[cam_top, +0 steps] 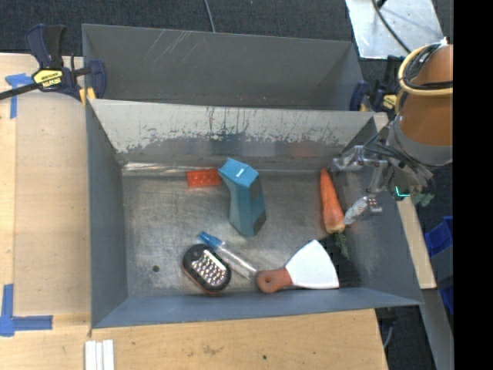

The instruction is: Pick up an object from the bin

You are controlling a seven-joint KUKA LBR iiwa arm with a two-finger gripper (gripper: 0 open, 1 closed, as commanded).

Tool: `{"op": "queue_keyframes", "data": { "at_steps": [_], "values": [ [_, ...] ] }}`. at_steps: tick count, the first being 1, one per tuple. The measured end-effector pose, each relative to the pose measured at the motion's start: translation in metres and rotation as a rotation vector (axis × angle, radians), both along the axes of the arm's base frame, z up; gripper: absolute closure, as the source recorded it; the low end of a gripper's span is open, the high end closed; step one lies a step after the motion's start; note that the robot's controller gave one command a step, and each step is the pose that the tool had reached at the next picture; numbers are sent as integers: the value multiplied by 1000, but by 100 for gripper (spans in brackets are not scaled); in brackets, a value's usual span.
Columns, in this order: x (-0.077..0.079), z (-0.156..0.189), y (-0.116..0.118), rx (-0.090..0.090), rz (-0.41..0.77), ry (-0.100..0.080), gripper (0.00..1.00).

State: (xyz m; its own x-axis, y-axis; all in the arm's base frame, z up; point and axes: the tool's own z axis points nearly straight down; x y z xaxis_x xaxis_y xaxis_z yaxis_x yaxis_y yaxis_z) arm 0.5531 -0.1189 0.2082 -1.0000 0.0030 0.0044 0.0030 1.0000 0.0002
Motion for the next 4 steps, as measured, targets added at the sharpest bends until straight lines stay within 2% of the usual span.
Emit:
{"op": "queue_keyframes", "data": {
  "at_steps": [1, 2, 3, 4],
  "values": [
    [2, 4, 1, -1, 2, -8, 0],
    [-16, -38, 2, -2, 120, -11, 0],
    [-43, -54, 5, 1, 412, -4, 0],
    [-53, -82, 12, 0, 753, -7, 0]
  ]
}}
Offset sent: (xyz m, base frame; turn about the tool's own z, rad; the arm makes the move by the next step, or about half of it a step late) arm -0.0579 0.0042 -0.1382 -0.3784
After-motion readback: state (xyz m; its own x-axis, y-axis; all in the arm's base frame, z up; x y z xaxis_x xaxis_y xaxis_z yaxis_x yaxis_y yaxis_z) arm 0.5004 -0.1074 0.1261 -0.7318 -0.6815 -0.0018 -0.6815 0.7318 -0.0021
